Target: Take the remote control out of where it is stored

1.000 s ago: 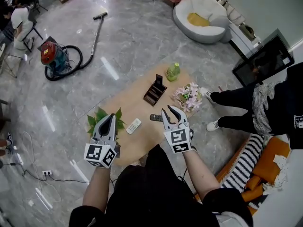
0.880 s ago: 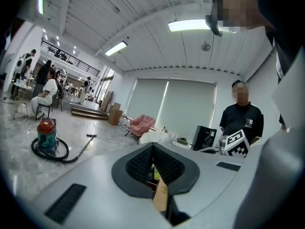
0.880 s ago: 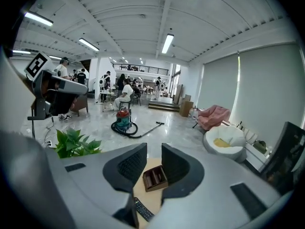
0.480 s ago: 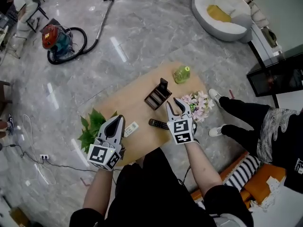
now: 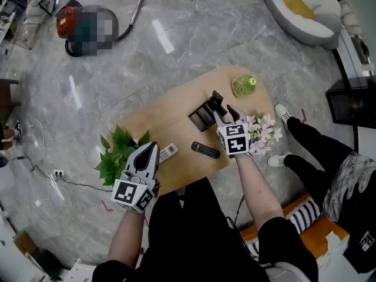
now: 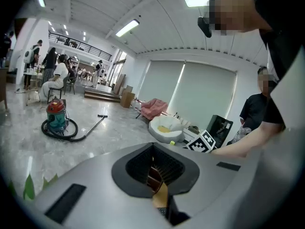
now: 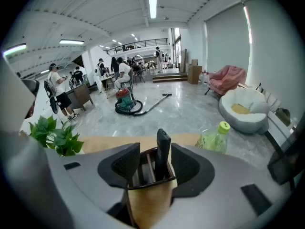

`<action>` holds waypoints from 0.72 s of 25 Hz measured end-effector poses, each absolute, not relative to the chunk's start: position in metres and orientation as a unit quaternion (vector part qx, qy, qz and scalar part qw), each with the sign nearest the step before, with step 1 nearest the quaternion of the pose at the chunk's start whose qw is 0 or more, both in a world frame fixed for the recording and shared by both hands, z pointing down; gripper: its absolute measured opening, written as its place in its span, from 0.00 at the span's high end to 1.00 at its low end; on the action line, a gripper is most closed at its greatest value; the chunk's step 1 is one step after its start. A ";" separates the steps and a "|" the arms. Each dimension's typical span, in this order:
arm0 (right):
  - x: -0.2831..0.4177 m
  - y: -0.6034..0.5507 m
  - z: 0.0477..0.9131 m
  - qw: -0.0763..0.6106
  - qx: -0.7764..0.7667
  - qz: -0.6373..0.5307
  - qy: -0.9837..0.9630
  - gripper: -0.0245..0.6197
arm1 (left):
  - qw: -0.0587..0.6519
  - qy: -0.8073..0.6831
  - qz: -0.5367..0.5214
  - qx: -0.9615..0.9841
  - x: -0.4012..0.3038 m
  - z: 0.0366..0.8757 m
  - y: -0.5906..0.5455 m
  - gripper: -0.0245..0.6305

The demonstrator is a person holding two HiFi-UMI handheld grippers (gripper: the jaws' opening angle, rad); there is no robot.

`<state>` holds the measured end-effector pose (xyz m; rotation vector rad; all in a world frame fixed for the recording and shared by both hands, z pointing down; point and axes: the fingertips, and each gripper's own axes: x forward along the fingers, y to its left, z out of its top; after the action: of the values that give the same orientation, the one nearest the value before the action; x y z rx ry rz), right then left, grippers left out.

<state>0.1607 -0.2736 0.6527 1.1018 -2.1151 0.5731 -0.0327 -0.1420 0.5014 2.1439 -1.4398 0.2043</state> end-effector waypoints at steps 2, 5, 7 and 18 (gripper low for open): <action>0.160 -0.285 0.672 0.354 0.421 0.224 -0.805 0.65 | 0.283 -0.537 0.075 0.791 -0.033 0.510 -0.142 0.95; 0.157 -0.297 0.697 0.374 0.417 0.226 -0.797 0.65 | 0.293 -0.538 0.078 0.786 -0.032 0.520 -0.144 0.95; 0.155 -0.302 0.712 0.386 0.413 0.227 -0.793 0.65 | 0.297 -0.538 0.079 0.785 -0.032 0.523 -0.146 0.95; 0.149 -0.319 0.732 0.400 0.414 0.217 -0.789 0.65 | 0.318 -0.551 0.090 0.766 -0.050 0.536 -0.137 0.95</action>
<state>0.1490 -0.3185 0.7315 1.0471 -1.9958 0.5478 -0.0498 -0.1371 0.5364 2.0167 -1.4491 0.2380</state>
